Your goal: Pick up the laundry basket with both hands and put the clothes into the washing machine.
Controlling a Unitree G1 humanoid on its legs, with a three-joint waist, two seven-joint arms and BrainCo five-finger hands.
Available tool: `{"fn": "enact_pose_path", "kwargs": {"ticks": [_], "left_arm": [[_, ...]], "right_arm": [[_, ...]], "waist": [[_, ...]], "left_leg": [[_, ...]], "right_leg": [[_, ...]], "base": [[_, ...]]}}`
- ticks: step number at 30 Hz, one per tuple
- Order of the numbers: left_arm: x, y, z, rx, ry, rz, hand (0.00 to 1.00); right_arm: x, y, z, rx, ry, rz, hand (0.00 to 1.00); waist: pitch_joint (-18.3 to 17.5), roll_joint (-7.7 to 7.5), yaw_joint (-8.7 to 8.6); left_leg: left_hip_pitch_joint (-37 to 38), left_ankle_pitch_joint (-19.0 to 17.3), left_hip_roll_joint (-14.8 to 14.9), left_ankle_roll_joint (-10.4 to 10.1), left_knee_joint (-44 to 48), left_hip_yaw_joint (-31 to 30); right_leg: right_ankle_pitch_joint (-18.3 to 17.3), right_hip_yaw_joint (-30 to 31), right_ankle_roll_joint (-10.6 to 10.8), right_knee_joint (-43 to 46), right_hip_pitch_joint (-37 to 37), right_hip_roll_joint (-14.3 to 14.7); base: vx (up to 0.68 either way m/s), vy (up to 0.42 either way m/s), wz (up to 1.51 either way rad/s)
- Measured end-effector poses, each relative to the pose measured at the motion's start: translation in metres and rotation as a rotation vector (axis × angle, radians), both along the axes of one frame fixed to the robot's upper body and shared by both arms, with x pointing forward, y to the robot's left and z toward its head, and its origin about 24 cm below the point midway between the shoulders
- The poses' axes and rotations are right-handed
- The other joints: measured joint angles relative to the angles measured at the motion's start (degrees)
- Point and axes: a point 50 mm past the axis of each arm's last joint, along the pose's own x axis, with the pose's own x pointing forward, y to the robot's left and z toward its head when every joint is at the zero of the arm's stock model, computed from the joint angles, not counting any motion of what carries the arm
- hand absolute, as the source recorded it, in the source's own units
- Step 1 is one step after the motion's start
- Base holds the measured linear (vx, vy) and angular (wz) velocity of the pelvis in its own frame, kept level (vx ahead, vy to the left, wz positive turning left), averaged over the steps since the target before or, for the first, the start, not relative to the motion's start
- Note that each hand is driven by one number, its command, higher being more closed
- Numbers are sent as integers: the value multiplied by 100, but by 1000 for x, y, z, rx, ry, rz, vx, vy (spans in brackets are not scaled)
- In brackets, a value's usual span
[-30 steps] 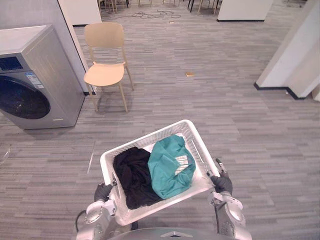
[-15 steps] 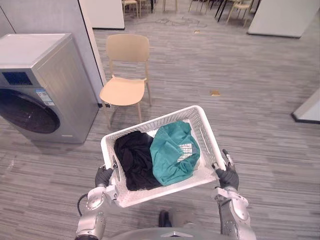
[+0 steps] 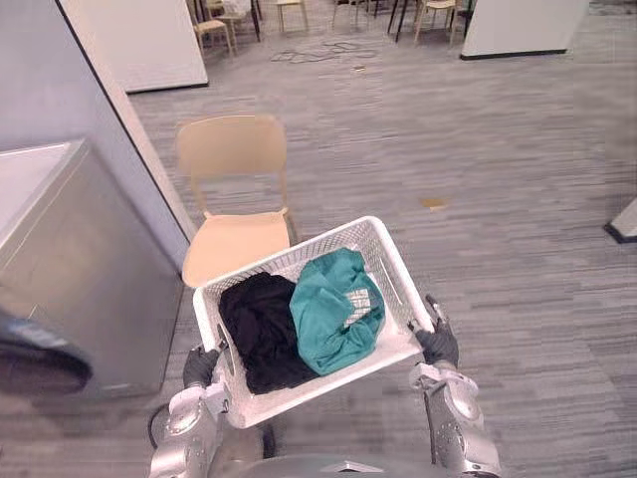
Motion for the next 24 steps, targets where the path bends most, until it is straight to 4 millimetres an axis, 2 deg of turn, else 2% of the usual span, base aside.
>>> {"fn": "enact_pose_path", "kwargs": {"ticks": [1,2,3,4,5,6,7,8,9,10,11,12,13,14,15,16,17,18,20,24], "left_arm": [[0,-1,-1,5,7,-11,100],[-2,4,-3,22,26,-8,100],[-3,6,-4,27,34,5,100],[-4,6,-4,28,35,9,100],[-2,7,-3,30,27,11,100],[-1,7,-1,31,17,11,100],[4,9,5,41,-13,6,100],[8,9,10,45,-34,4,100],[9,10,13,46,-48,5,100],[10,10,15,47,-58,7,100],[10,11,16,48,-62,10,100],[10,9,15,39,-62,14,100],[8,2,13,10,-58,22,100],[7,-1,13,0,-57,25,100],[7,-4,12,-12,-57,29,100],[7,-5,12,-18,-57,33,100],[6,-7,11,-26,-53,37,100],[2,-7,9,-28,-41,39,100],[0,-7,9,-29,-39,35,100],[1,-6,10,-26,-48,37,100]], "right_arm": [[-1,1,-2,9,7,-4,100],[-1,6,-4,25,15,-1,100],[-1,9,-6,26,22,1,100],[-2,10,-6,21,24,4,100],[-1,10,-5,16,19,5,100],[-1,10,-4,15,12,5,100],[-1,12,0,23,-6,3,100],[-2,13,4,26,-26,-2,100],[-3,13,7,26,-39,-6,100],[-2,17,9,28,-48,9,100],[-1,18,11,26,-54,14,100],[-1,16,12,16,-59,18,100],[-1,11,14,-3,-60,22,100],[1,8,16,-21,-68,27,100],[1,7,18,-29,-74,32,100],[3,4,22,-39,-89,40,100],[3,3,25,-43,-96,44,100],[4,3,26,-47,-99,48,100],[4,3,27,-48,-104,49,100],[9,4,29,-53,-115,61,100]], "waist": [[23,-87,-14],[99,-81,-56],[173,-102,2],[251,0,17],[302,105,-5],[310,179,-36],[355,238,-59],[385,170,-71],[380,172,-70],[324,113,-64],[293,47,-82],[283,48,-112],[226,232,-109],[228,357,-125],[234,398,-135],[296,524,-112],[318,623,-21],[324,646,48],[319,649,75],[302,624,154]], "left_leg": [[155,-64,-60,68,-45,29],[482,-188,-104,209,-130,38],[979,-228,-93,252,-329,50],[1246,-230,-75,255,-491,50],[1713,-304,-5,299,-854,52],[1876,-412,41,293,-1003,48],[2041,-558,39,265,-1116,68],[2148,-738,45,298,-1104,71],[2239,-904,70,230,-1084,94],[2341,-1071,76,114,-1072,103],[2393,-1158,44,54,-1062,86],[2521,-1269,51,-2,-1052,8],[2622,-1317,269,-79,-988,-52],[2442,-1313,407,-98,-346,-57],[2237,-1303,474,-88,146,-63],[1813,-1159,661,-124,1260,-62],[1487,-906,840,-153,2104,-55],[1157,-821,1064,-177,2855,84],[879,-864,1308,-116,3111,346],[614,-889,1388,-62,1641,293]], "right_leg": [[500,96,18,468,-199,24],[836,165,-39,1344,-568,114],[489,67,-178,1979,-901,243],[306,-61,-262,2130,-1051,288],[14,-439,-386,2163,-1373,377],[-103,-625,-385,2038,-1564,453],[-274,-898,-300,1568,-1927,509],[-339,-1139,-330,1006,-2082,537],[-311,-1578,-363,-30,-2126,585],[-43,-1849,-596,-1204,-2007,659],[105,-1912,-736,-1582,-1937,660],[435,-1907,-755,-1594,-1850,689],[256,-2121,-703,-1640,-1647,818],[90,-2235,-756,-1721,-1500,866],[63,-2283,-747,-1749,-1416,879],[-8,-2369,-796,-1809,-1188,921],[-51,-2380,-838,-1903,-999,971],[-65,-2381,-860,-2146,-710,1012],[-57,-2377,-846,-2557,-271,955],[-41,-2165,-820,-2764,-128,625]], "base": [[517,314,13],[460,254,-14],[423,234,-23],[371,189,-31],[260,119,-17],[298,110,-7],[272,40,2],[303,0,2],[321,-45,2],[283,-49,4],[379,-79,17],[341,-86,29],[533,-127,43],[425,-113,42],[502,-141,37],[399,-109,13],[470,-92,-6],[385,-50,-14],[357,-13,-4],[240,82,-25]]}}
